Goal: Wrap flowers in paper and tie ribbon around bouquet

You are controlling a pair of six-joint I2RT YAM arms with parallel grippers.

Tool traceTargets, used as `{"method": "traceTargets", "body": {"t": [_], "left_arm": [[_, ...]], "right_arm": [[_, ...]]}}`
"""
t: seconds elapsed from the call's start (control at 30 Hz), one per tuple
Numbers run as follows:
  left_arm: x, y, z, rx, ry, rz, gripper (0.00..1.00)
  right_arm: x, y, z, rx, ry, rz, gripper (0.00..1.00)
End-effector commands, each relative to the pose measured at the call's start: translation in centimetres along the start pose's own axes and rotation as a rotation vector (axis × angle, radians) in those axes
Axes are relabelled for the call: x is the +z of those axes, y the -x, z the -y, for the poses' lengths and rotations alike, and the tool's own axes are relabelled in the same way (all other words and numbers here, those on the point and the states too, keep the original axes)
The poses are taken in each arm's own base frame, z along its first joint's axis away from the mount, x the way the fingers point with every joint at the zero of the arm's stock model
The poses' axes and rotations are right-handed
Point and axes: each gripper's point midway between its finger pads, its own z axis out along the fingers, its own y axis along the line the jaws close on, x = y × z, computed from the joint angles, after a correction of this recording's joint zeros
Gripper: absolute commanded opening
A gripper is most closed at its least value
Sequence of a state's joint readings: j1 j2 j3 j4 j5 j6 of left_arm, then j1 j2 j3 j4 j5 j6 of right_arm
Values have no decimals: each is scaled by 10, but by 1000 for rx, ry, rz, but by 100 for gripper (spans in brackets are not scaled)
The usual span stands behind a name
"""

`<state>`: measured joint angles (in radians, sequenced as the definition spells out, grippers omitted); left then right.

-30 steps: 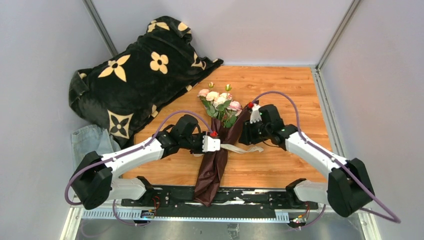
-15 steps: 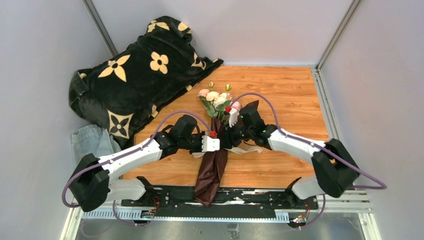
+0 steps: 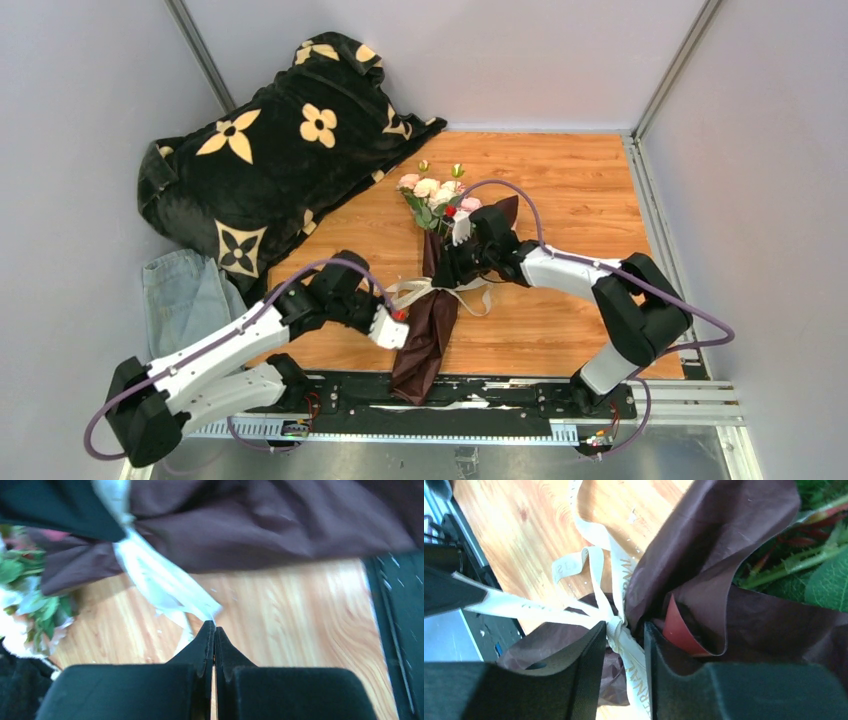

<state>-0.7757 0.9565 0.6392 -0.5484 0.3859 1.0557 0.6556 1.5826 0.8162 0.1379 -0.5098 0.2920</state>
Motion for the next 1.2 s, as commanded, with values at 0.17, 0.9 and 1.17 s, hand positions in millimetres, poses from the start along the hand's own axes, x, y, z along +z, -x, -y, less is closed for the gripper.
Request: {"method": "traceTargets", "body": {"t": [0.17, 0.9, 1.17], "left_arm": [[-6, -52, 92, 350, -324, -88, 0], [-9, -61, 112, 467, -526, -90, 58], [4, -52, -21, -40, 43, -113, 77]], "right_arm": [[-81, 23, -86, -362, 398, 74, 60], [-66, -79, 46, -209, -199, -29, 75], [-56, -64, 59, -237, -247, 12, 75]]}}
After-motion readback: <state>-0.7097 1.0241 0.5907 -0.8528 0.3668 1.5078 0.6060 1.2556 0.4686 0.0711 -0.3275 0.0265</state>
